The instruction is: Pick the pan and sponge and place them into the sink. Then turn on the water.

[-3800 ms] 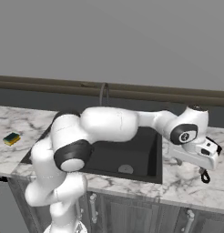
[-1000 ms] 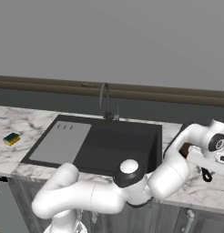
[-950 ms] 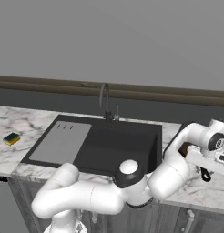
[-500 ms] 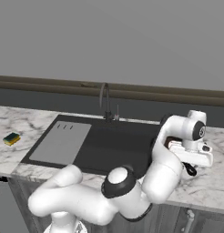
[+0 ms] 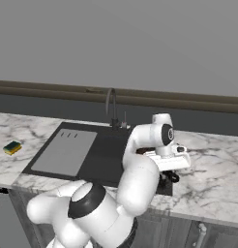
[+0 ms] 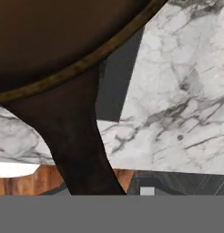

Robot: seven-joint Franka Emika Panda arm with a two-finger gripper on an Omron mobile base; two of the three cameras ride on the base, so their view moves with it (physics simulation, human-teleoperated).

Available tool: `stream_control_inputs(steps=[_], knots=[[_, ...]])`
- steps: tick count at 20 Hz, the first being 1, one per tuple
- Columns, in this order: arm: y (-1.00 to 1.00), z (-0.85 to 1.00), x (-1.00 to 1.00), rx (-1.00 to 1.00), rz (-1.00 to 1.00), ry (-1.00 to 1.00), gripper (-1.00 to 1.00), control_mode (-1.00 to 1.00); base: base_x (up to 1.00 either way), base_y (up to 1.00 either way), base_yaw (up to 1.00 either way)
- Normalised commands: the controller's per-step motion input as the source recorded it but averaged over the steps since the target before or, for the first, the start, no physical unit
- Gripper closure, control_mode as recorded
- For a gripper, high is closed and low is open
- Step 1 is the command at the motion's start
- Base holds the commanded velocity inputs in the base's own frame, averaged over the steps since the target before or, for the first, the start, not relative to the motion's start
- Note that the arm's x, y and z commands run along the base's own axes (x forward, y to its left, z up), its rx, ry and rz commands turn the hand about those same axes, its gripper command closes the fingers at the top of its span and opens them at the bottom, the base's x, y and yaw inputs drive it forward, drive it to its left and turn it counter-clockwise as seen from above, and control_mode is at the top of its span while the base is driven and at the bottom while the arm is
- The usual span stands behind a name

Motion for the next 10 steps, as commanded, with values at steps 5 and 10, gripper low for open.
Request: stream_control_inputs(steps=[5,10], knots=[[0.82,0.12,0.01,0.0,0.18,0.0,1.0,-1.0,0.0,0.0,0.0],[0.29,-0.12,0.22,0.01,0.11,0.02,1.0,-1.0,0.0,0.0,0.0]])
